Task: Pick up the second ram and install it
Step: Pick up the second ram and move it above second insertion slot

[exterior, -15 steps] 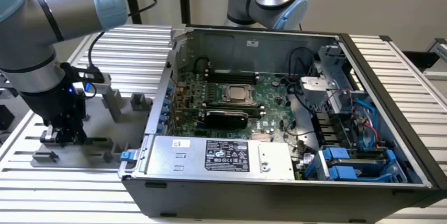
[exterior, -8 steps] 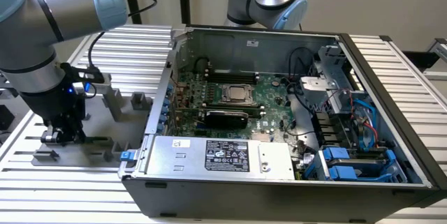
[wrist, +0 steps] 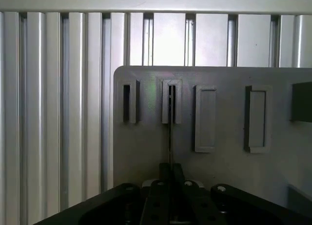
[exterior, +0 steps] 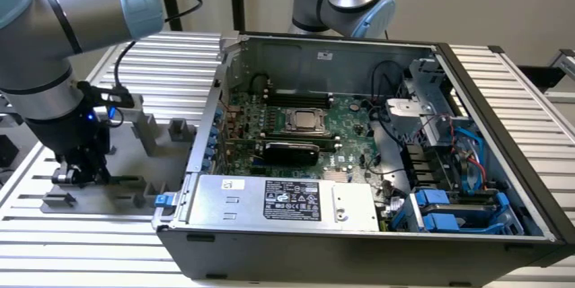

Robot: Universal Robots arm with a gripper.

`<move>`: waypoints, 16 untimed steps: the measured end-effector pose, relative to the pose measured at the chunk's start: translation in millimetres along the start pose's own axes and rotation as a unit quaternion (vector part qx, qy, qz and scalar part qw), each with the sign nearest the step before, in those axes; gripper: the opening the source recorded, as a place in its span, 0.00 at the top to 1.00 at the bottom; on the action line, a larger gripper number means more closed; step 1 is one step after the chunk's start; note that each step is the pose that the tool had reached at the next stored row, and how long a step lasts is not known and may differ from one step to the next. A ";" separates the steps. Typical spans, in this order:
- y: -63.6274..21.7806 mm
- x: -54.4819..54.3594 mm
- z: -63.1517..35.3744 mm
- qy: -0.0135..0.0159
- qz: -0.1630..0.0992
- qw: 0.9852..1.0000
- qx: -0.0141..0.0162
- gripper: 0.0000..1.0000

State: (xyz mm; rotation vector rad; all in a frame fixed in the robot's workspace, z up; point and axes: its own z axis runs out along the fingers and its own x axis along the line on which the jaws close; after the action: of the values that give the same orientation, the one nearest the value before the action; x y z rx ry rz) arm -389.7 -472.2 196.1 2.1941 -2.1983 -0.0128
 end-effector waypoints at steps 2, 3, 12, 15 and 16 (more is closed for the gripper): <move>0.0 0.0 0.2 0.000 0.007 1.000 0.000 1.00; 0.0 0.0 0.2 0.000 0.009 1.000 0.000 1.00; 0.0 0.0 0.2 0.000 0.010 1.000 0.000 1.00; 0.0 0.0 0.1 -0.001 0.010 1.000 0.000 1.00; 0.0 0.0 -0.2 -0.001 0.010 1.000 0.000 1.00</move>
State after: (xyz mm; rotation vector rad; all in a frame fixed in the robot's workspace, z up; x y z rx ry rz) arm -389.7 -472.2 196.3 2.1716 -2.2218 -0.0132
